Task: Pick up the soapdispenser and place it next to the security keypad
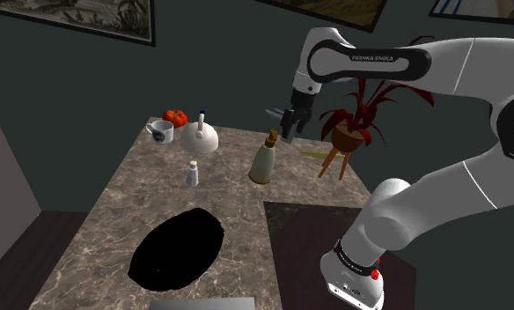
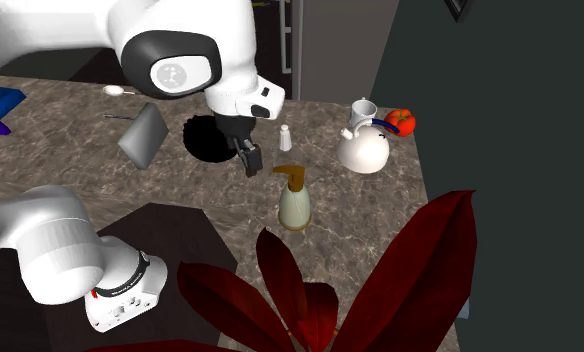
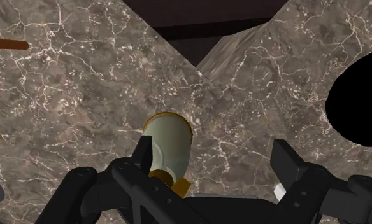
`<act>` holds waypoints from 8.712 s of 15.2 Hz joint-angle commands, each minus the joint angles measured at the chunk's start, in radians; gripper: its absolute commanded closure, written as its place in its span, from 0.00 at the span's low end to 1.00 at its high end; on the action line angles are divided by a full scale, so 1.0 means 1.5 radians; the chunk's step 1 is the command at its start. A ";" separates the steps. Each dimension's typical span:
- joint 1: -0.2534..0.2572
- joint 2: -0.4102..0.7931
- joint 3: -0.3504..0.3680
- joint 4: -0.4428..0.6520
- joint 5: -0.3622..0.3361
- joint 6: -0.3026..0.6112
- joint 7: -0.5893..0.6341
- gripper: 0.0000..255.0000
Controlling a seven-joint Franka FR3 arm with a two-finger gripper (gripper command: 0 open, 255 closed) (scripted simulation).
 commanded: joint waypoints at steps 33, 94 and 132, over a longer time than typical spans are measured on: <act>-0.003 0.280 -0.074 0.111 0.042 0.184 -0.131 1.00; -0.009 0.357 -0.081 0.746 0.065 -0.377 -0.135 1.00; 0.181 0.076 0.308 0.500 0.154 -0.375 0.461 1.00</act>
